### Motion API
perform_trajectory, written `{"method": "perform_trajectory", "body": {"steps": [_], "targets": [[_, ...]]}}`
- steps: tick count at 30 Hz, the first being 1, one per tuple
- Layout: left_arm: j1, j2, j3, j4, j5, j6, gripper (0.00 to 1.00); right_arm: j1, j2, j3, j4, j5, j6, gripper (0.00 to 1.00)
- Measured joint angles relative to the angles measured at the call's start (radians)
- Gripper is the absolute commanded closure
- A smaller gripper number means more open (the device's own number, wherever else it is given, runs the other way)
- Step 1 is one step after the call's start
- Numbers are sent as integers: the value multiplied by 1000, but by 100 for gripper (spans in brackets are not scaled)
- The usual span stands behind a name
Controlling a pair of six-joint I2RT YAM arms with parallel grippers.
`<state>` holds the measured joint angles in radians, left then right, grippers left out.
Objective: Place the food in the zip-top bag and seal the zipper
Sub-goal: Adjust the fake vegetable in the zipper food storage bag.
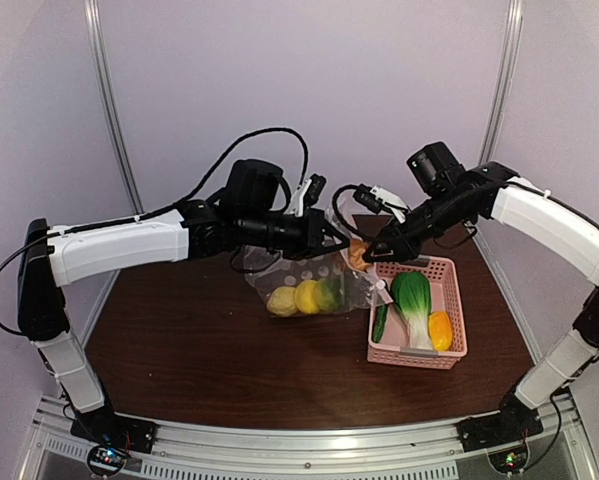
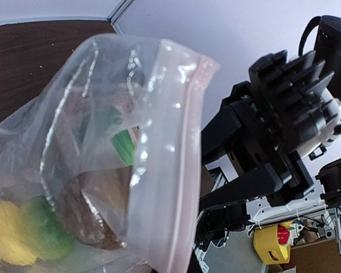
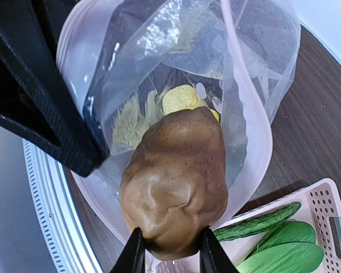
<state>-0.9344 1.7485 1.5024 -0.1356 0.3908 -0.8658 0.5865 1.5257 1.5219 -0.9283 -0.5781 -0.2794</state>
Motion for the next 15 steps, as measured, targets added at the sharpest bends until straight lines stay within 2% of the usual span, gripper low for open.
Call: {"method": "perform_trajectory", "body": {"steps": [4, 6, 11, 15], "targets": [[0, 0, 0, 1, 10, 0, 100, 16, 36, 45, 5, -27, 12, 64], [0, 0, 0, 3, 14, -1, 100, 24, 63, 70, 6, -47, 23, 53], [2, -3, 0, 0, 18, -1, 100, 37, 143, 165, -24, -51, 41, 46], [5, -11, 0, -3, 6, 0, 100, 31, 115, 189, -43, -26, 39, 42]]}}
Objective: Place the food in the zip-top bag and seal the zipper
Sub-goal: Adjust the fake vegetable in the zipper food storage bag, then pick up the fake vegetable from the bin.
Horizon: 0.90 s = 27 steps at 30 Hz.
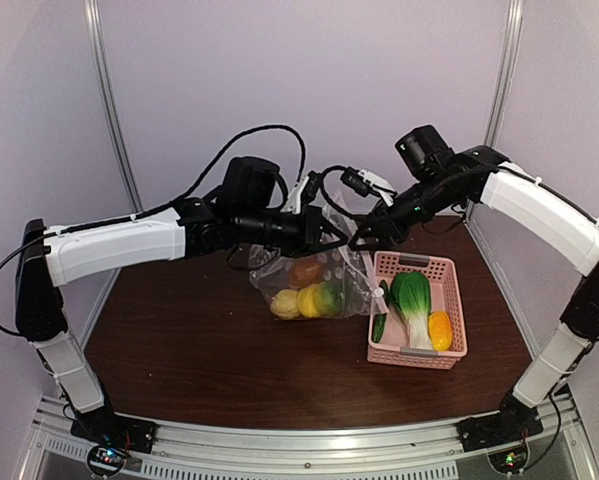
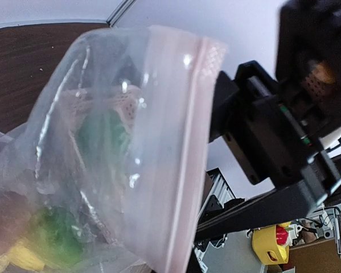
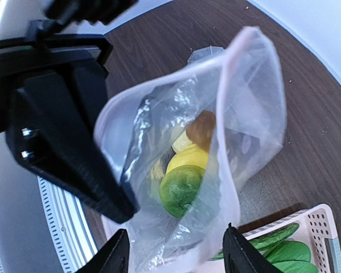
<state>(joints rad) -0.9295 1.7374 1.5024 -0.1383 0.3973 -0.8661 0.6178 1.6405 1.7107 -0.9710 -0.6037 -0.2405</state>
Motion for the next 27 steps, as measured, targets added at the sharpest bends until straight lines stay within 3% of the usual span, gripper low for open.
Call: {"method": "perform_trajectory", "body": {"steps": [6, 11, 21, 27], "targets": [[3, -8, 0, -32, -35, 13, 100, -70, -183, -84, 13, 8, 0, 40], [29, -27, 23, -153, -80, 77, 100, -178, -277, -208, 47, 15, -13, 37], [125, -109, 294, -503, -232, 303, 100, -202, -185, -477, 101, 198, -71, 40], [121, -139, 243, -541, -221, 321, 100, -204, -89, -518, 139, 152, -27, 45]]}}
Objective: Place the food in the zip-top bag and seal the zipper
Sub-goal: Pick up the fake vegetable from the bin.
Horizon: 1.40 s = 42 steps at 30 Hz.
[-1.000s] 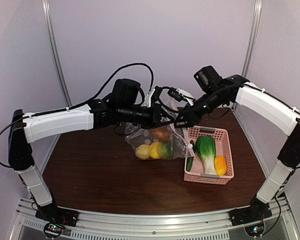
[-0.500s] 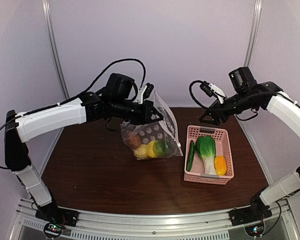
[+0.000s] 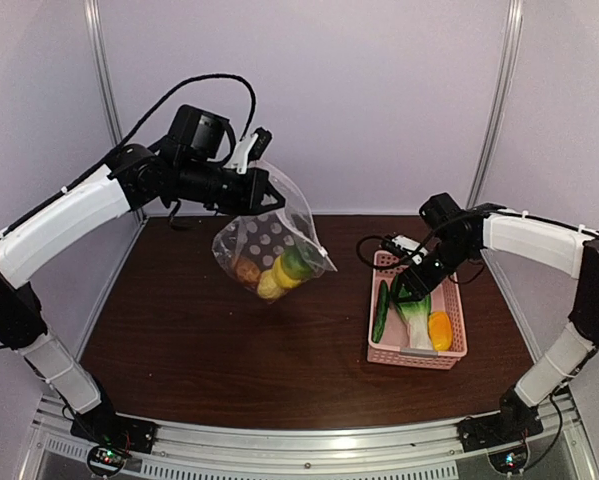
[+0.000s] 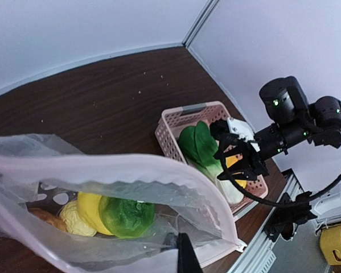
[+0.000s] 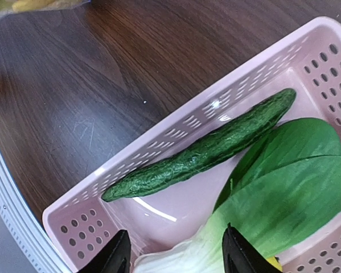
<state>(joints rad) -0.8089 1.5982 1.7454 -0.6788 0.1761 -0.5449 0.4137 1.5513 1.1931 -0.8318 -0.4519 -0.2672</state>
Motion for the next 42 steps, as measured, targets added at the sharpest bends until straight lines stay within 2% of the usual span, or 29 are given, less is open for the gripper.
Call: {"method": "perform_trajectory", "body": {"steps": [5, 10, 18, 30, 38, 42], "targets": [[0, 5, -108, -2, 10, -26, 100, 0, 147, 45, 8, -56, 63, 48], [0, -2, -119, 27, 10, -42, 100, 0, 242, 86, 21, -87, 124, 48], [0, -6, -151, 53, 11, -57, 100, 0, 287, 90, 71, -71, 219, 44], [0, -6, -151, 77, 10, -60, 100, -5, 356, 76, 194, 32, 423, 50], [0, -4, -151, 79, 7, -65, 100, -9, 375, 76, 222, 33, 494, 63], [0, 3, -150, 80, 6, -65, 100, -24, 341, 69, 222, 23, 513, 74]]}}
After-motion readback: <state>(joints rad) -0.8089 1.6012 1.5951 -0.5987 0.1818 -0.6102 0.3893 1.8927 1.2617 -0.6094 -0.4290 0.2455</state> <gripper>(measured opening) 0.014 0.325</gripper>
